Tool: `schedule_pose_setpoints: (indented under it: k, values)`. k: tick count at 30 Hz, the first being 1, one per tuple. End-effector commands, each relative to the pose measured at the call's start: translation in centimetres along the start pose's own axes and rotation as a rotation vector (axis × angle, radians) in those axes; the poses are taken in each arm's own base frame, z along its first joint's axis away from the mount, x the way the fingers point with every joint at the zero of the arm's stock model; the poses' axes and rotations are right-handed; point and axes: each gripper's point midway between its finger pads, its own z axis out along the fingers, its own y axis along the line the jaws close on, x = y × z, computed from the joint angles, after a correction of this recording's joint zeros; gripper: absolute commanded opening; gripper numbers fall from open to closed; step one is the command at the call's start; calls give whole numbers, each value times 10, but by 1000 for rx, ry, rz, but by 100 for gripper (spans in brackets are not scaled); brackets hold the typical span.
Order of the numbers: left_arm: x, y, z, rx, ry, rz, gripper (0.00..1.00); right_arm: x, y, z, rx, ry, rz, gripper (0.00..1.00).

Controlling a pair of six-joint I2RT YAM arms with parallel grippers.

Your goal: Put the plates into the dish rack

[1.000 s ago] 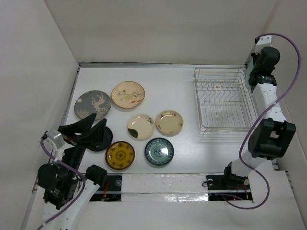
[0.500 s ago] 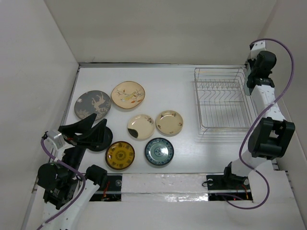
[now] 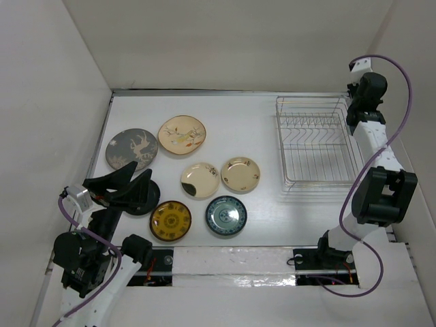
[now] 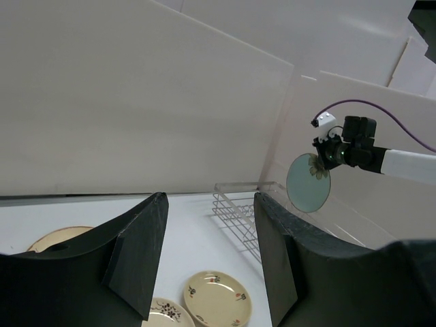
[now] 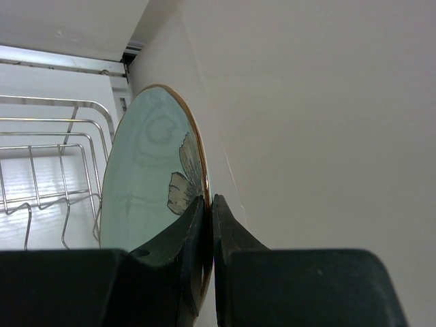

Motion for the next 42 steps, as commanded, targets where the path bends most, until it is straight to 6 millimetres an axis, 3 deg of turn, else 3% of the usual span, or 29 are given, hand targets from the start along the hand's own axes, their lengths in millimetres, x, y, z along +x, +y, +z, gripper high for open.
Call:
schedule_pose_setpoints:
  k: [1,7,14,23,33,42]
  values:
    - [-19,-11,-2,47,-54,7,50,-67,-63,-28,194,-202,67,0]
    - [-18,-11,-2,46,-53,6,50,-83,-75,-36,205,-240,84,0]
    - [-17,-11,-1,45,-50,7,50,-71,-70,-32,219,-219,83,0]
    - [-17,-11,-1,47,-49,6,50,-95,-85,-45,220,-289,132,0]
    - [-17,-11,-1,45,-50,6,50,-67,-53,-28,143,-218,90,0]
    - [-18,-10,-1,43,-54,7,50,-63,-37,-21,115,-198,64,0]
